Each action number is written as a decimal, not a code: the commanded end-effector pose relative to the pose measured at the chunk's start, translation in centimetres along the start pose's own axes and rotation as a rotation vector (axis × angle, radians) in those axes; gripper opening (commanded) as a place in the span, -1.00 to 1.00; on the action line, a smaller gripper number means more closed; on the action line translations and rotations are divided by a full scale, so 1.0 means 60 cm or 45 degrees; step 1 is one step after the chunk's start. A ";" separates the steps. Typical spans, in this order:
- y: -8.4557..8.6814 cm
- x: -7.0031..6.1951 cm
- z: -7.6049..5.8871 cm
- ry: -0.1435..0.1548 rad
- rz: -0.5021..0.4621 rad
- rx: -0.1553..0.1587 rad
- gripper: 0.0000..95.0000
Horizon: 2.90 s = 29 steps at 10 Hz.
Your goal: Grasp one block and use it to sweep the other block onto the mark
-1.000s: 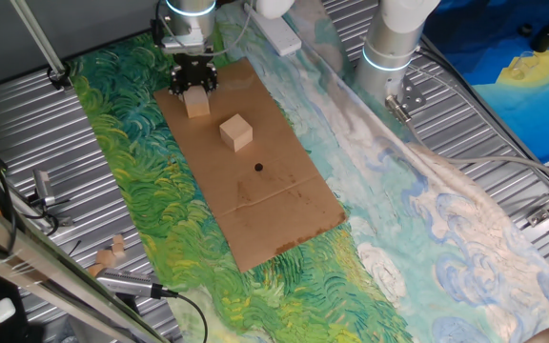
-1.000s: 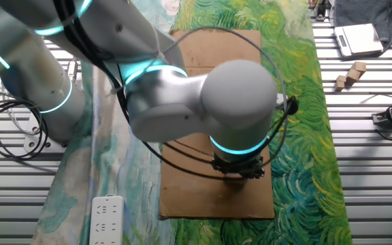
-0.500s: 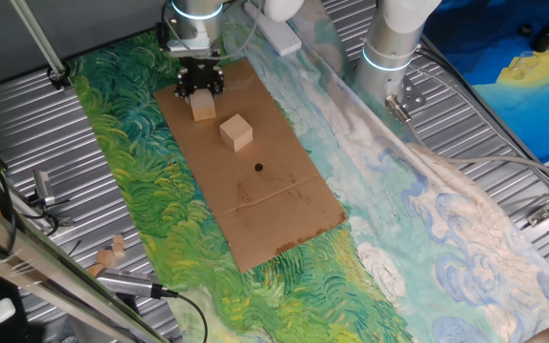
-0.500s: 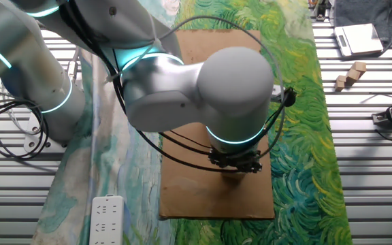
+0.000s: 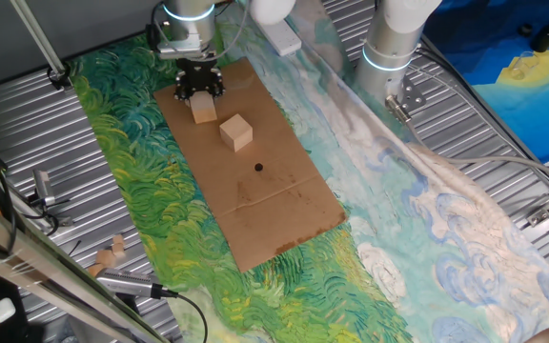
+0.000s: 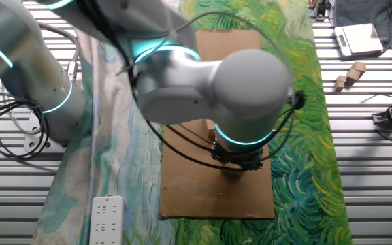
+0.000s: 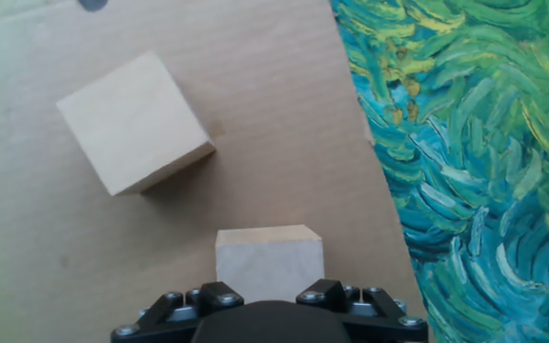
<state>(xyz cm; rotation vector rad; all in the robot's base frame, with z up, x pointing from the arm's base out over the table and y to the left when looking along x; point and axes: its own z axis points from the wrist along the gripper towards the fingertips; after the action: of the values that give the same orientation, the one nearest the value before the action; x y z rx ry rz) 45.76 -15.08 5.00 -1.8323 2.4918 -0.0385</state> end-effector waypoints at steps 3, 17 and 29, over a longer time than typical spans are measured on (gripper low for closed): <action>0.001 0.001 0.002 0.008 0.000 0.008 -1.00; 0.000 0.000 0.002 0.008 -0.036 0.011 -1.00; 0.010 -0.002 -0.017 -0.038 -0.118 -0.025 -1.00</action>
<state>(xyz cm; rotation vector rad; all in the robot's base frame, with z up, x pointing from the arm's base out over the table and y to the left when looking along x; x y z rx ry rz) 45.50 -14.87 5.71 -1.9391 2.4023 0.0037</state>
